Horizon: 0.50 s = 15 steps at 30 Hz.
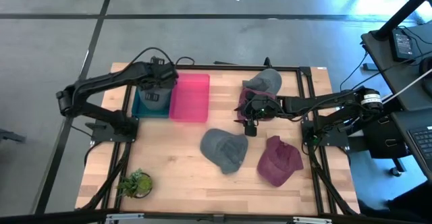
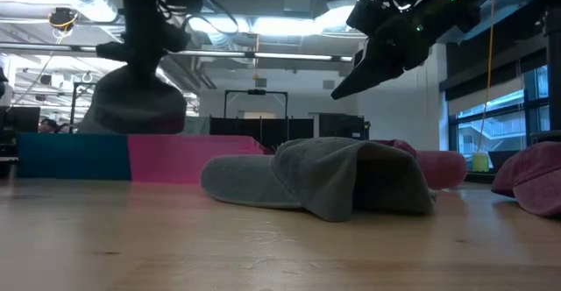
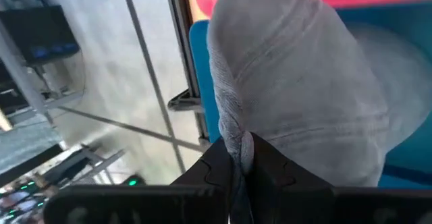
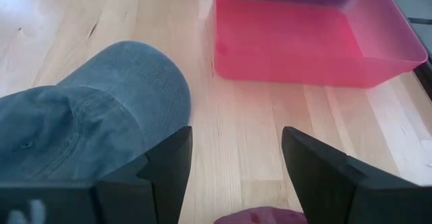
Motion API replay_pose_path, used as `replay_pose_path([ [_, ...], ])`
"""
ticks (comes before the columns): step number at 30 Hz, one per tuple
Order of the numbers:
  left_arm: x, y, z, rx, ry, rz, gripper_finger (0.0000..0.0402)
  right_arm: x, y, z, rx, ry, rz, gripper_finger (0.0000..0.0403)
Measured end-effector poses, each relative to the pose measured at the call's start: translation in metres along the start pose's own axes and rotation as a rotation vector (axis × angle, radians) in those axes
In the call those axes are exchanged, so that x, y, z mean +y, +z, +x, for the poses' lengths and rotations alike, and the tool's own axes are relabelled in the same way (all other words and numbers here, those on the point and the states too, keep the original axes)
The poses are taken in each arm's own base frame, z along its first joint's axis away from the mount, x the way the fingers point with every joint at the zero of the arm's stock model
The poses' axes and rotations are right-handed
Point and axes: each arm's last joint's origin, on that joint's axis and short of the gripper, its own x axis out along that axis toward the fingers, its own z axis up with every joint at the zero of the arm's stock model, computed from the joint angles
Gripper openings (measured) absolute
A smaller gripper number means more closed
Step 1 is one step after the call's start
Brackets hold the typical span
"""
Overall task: Pick & Place hat
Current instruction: Put the bottom blue cap into the blue bin
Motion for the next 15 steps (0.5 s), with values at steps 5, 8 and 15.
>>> replay_pose_path([
  [5, 0.004, 0.005, 0.011, 0.013, -0.021, -0.020, 0.0022, 0.000, 0.000, 0.000, 0.000, 0.000, 0.000, 0.0227],
  [8, 0.009, 0.010, 0.020, 0.017, -0.016, -0.047, 0.0024, 0.000, 0.000, 0.000, 0.000, 0.000, 0.000, 0.0227],
  [15, 0.022, 0.022, 0.049, 0.041, -0.015, -0.128, 0.0037, 0.000, 0.000, 0.000, 0.000, 0.000, 0.000, 0.0227],
])
